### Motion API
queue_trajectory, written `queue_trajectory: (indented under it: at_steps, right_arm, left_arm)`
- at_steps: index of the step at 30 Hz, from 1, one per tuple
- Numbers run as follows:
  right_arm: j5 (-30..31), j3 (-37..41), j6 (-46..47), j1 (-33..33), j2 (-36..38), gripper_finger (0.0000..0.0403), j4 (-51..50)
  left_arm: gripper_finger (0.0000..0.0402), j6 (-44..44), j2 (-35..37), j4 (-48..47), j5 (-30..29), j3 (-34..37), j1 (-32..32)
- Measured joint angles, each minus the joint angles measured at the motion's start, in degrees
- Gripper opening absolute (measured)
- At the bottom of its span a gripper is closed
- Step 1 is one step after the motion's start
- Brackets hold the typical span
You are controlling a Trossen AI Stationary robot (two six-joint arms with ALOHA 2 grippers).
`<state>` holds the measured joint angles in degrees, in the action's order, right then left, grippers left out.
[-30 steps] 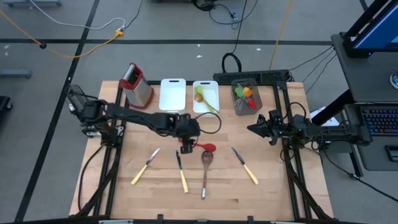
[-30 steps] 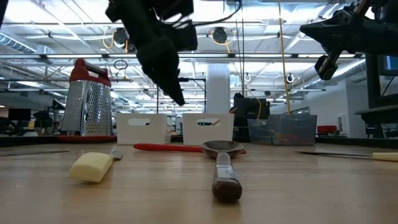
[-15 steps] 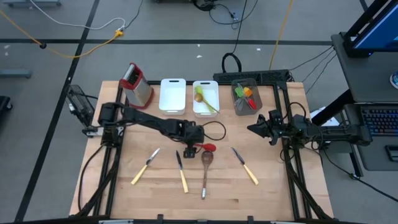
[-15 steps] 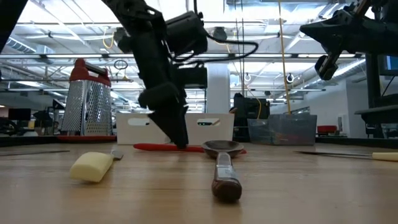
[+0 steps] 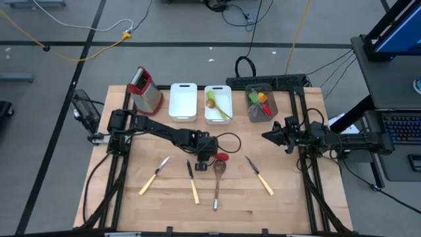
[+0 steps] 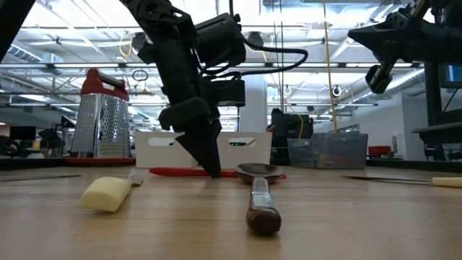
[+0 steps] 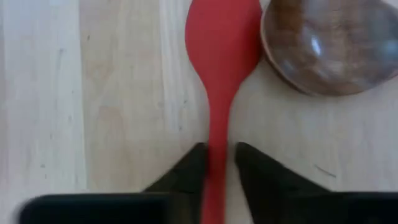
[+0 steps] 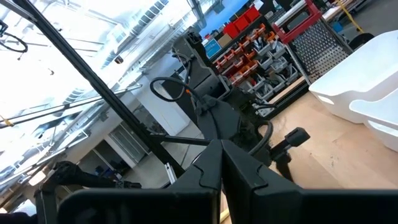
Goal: Pick & Place Kitchen Items
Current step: Put the red serving spoon into the right white bin
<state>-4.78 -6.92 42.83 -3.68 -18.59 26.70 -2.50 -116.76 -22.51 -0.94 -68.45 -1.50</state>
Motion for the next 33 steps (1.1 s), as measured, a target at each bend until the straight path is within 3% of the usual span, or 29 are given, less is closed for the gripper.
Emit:
queue_trajectory:
  at_steps: [3, 12, 24, 33]
  right_arm:
    - [0.00, 0.00, 0.00, 0.00, -0.02, 0.0000, -0.03]
    - [0.00, 0.00, 0.00, 0.00, -0.02, 0.0000, -0.04]
    - [-0.03, 0.00, 0.02, 0.00, -0.02, 0.0000, -0.01]
    - [-0.64, 0.00, 0.46, 0.00, -0.01, 0.0000, 0.00]
  left_arm:
    - [0.0018, 1.12, -0.01, 1.41, -0.88, 0.15, 0.15]
    - [0.0010, 2.94, 0.93, 1.23, -2.88, 0.36, 0.87]
    - [0.0008, 3.05, 4.24, 0.77, -13.76, 0.90, 2.04]
    - [0.0003, 3.02, 5.86, 0.47, -13.23, 0.90, 3.87]
